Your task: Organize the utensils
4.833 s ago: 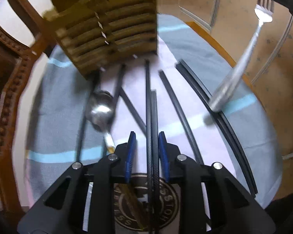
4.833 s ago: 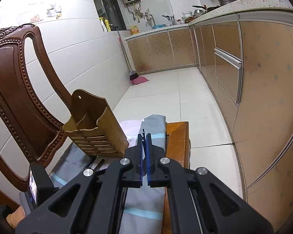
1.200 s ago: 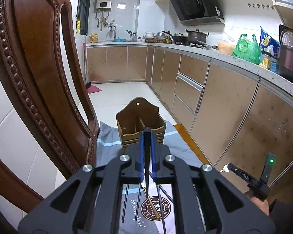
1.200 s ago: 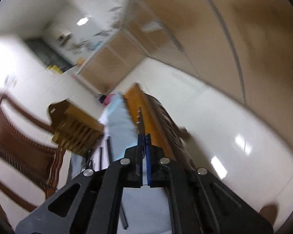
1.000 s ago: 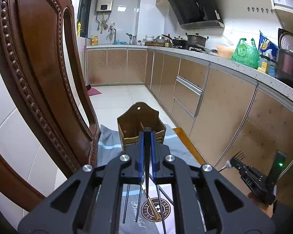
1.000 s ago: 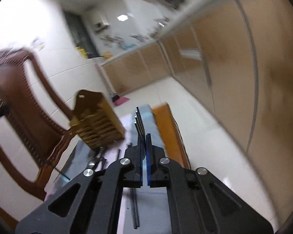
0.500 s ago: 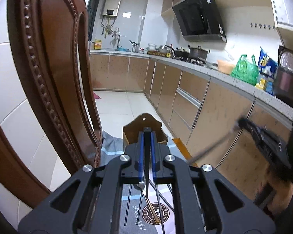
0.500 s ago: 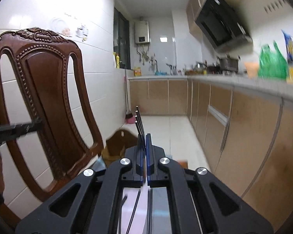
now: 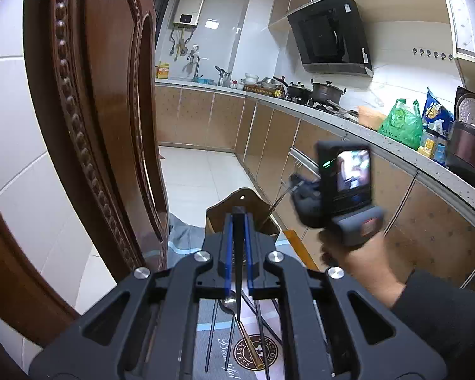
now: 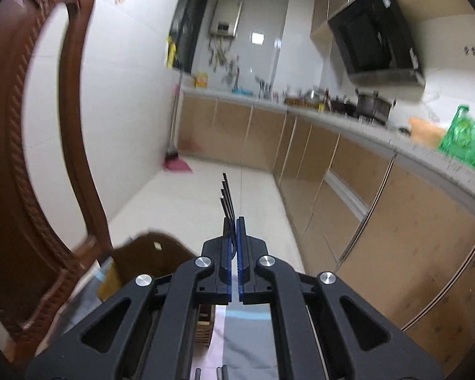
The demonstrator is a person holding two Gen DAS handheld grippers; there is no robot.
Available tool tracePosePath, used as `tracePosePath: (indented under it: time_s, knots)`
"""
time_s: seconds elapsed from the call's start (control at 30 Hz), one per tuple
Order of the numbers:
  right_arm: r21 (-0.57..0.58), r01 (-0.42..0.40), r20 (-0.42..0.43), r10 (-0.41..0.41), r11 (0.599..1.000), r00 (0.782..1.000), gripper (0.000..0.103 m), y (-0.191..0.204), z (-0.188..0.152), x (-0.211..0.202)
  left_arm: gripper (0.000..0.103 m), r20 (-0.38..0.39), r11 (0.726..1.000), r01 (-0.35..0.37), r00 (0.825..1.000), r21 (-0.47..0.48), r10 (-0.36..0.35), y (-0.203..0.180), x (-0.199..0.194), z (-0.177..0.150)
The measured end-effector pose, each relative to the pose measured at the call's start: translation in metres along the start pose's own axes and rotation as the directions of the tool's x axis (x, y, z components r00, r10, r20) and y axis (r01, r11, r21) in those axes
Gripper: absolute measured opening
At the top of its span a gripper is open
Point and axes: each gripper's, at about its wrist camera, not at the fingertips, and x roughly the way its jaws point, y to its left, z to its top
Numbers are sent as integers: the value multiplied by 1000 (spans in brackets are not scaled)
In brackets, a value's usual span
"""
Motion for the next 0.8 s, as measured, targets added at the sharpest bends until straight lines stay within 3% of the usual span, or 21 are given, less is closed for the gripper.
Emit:
tracePosePath:
  time_s: [0.17, 0.23, 0.27, 0.3, 0.4, 0.5, 0.57, 0.63, 0.67, 0.73, 0.8]
  knots:
    - [99, -78, -106, 88, 992, 990, 7, -10, -25, 29, 6, -15, 1000, -7, 1000, -8, 7, 0, 11, -4]
    - [134, -95, -112, 110, 986, 988, 39, -22, -33, 19, 6, -17, 1000, -11, 1000, -13, 10, 2, 14, -5]
    - [150, -88, -91, 103, 985, 991, 68, -29, -38, 7, 6, -18, 1000, -16, 1000, -14, 16, 2, 16, -6]
    - [181, -92, -29, 99, 979, 995, 79, -42, -45, -17, 6, -15, 1000, -26, 1000, -17, 26, 2, 18, -6]
    - [236, -159, 54, 150, 959, 987, 88, -68, -74, -76, 6, -6, 999, -41, 999, -35, 40, 4, 20, -7]
    - [341, -213, 116, 184, 916, 976, 97, -98, -127, -129, 6, 13, 998, -38, 999, -48, 39, 2, 20, -1]
    - [439, -185, 74, 170, 879, 983, 97, -115, -155, -142, 6, 29, 997, -45, 998, -60, 47, 1, 22, 13]
    - [532, -257, 63, 265, 807, 962, 97, -129, -161, -139, 6, 38, 997, -40, 998, -69, 42, -2, 25, 28]
    - [534, -263, 69, 268, 804, 961, 97, -132, -160, -138, 6, 49, 997, -44, 998, -68, 47, -5, 27, 37]
    - [474, -206, 53, 206, 856, 977, 97, -135, -161, -134, 6, 64, 996, -61, 996, -64, 65, -10, 36, 60]
    - [477, -193, 39, 199, 857, 979, 97, -140, -164, -128, 6, 90, 994, -46, 994, -96, 54, -10, 45, 84]
